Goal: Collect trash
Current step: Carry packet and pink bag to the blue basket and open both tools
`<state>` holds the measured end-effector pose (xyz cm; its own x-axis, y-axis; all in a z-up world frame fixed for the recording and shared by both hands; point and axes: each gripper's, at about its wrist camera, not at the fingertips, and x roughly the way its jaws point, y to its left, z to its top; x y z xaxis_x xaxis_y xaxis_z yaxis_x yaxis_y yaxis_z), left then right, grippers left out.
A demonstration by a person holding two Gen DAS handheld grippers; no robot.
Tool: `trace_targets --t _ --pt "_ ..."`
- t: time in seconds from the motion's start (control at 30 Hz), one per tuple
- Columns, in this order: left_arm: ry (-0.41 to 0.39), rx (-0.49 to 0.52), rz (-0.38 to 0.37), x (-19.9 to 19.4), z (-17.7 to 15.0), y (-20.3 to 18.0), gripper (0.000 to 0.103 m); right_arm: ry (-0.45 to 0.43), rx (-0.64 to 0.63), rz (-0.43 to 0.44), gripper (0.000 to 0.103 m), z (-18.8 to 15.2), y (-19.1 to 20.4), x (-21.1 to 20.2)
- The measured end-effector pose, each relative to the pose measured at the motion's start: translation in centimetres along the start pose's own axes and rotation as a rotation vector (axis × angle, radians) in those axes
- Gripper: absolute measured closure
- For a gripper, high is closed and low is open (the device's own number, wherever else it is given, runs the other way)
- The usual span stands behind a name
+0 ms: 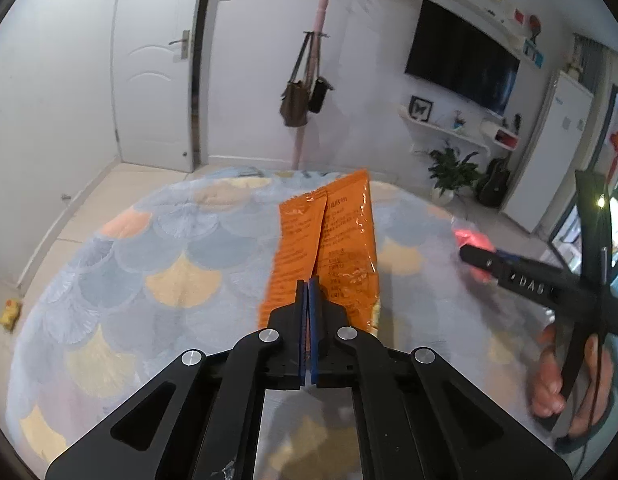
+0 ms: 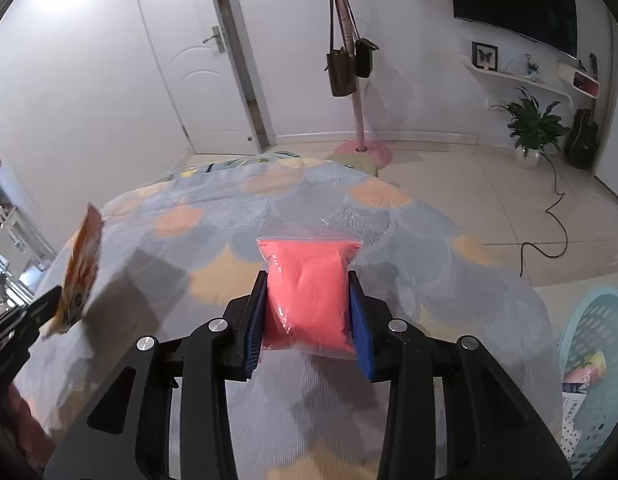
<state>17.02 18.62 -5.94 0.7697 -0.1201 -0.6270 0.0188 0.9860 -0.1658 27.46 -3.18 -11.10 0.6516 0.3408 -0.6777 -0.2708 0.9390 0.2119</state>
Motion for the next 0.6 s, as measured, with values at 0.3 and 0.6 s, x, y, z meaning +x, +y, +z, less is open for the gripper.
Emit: trace_targets --t 0.3,0.6 --pt "-0.084 0.053 -0.084 -3.9 1.0 -5.7 0.103 -0.118 0.075 0.076 0.069 0.5 -3.3 -8.8" --pt "-0.176 0.14 -0.19 -6.3 2.3 -14.6 0.103 -0.273 0.125 -0.023 0.069 -0.1 -9.3 -18.2"
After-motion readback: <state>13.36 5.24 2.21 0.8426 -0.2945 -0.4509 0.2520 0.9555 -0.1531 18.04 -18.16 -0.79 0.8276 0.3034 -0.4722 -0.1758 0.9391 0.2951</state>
